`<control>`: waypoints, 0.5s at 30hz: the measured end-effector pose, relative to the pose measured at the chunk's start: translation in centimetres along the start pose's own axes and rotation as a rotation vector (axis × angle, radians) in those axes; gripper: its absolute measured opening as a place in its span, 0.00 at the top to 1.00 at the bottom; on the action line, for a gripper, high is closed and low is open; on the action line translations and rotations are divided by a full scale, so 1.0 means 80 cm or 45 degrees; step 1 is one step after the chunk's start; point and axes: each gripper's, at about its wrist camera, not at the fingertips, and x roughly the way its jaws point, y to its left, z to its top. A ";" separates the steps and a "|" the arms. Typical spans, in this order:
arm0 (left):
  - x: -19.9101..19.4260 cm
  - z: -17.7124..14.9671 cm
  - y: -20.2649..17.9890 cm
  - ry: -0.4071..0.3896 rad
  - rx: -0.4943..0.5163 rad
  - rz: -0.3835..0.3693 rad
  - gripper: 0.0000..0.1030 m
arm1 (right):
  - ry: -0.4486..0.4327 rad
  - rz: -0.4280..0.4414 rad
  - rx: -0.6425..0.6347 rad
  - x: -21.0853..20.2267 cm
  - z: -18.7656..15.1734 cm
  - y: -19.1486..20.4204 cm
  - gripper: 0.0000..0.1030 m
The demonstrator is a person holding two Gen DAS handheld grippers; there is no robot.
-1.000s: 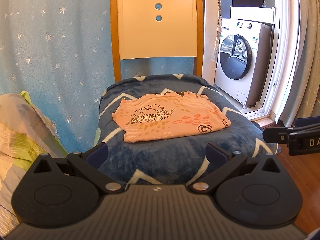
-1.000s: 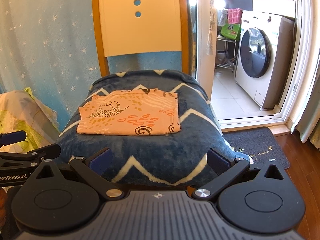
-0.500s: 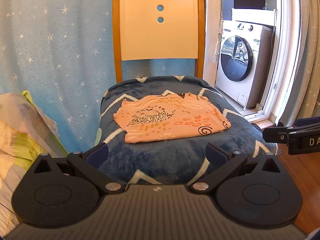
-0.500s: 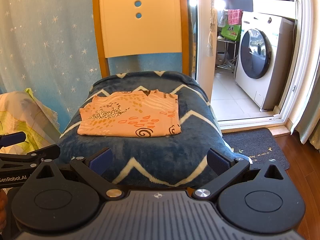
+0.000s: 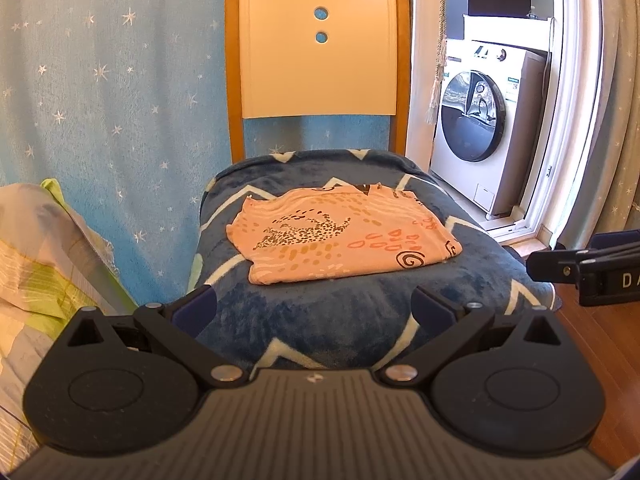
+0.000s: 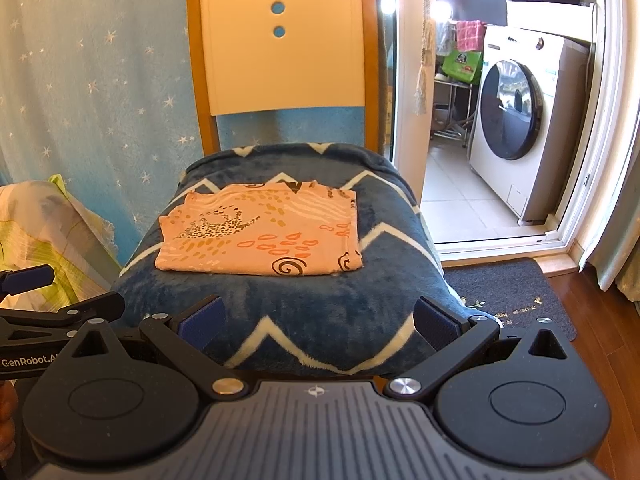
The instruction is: Fold clothes
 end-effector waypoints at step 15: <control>-0.003 -0.002 -0.001 0.005 0.008 0.004 0.01 | 0.010 0.009 -0.002 -0.002 0.001 0.002 0.00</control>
